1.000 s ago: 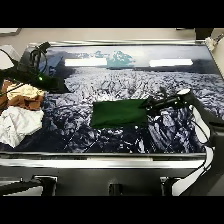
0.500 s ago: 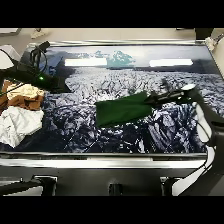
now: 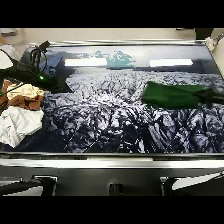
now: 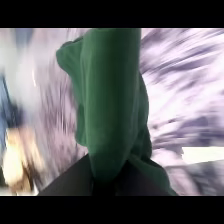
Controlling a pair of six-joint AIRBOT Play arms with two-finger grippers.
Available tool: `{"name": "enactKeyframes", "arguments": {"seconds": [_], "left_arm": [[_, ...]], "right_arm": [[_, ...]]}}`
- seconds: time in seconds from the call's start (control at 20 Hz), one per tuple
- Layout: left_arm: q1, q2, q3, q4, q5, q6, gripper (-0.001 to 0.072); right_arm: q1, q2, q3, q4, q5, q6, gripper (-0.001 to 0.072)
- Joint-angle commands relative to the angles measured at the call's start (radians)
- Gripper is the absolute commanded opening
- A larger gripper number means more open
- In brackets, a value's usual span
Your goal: Fold the clothes and pants, and hang the long-sleeved shirts on hangers.
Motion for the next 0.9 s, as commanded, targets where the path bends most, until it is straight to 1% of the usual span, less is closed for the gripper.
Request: {"name": "enactKeyframes", "arguments": {"seconds": [0.0,0.1,0.2,0.3,0.4,0.5,0.55,0.6,0.7,0.85], "left_arm": [[0.0,0.0,0.001,-0.002,0.0,-0.027,0.003],[0.0,0.0,0.001,-0.002,0.0,-0.029,0.003],[0.0,0.0,0.001,-0.002,0.0,-0.029,0.003],[0.0,0.0,0.001,-0.002,0.0,-0.029,0.003],[-0.001,0.0,0.001,-0.002,0.0,-0.029,0.003],[0.0,0.001,0.001,-0.002,-0.002,-0.029,0.003],[0.0,0.001,0.001,-0.002,-0.007,-0.029,0.003],[-0.001,0.001,0.001,-0.002,-0.011,-0.029,0.003],[0.0,0.001,0.001,-0.002,-0.011,-0.028,0.003],[-0.001,0.001,0.001,-0.002,-0.011,-0.025,0.003]], "right_arm": [[-0.212,0.035,0.004,0.0,-0.025,0.03,0.0048],[-0.317,0.052,0.004,-0.014,-0.032,0.074,0.0048],[-0.403,0.068,0.003,-0.079,-0.009,0.131,0.0048],[-0.449,0.091,-0.001,-0.225,0.013,0.198,0.0048],[-0.454,0.135,-0.048,-0.435,0.007,0.293,0.0048],[-0.453,0.197,-0.157,-0.602,-0.042,0.392,0.0048],[-0.453,0.235,-0.227,-0.647,-0.073,0.413,0.0048],[-0.453,0.274,-0.303,-0.678,-0.106,0.43,0.0048],[-0.454,0.338,-0.422,-0.691,-0.158,0.443,0.0048],[-0.453,0.377,-0.504,-0.692,-0.163,0.442,0.0048]]}}
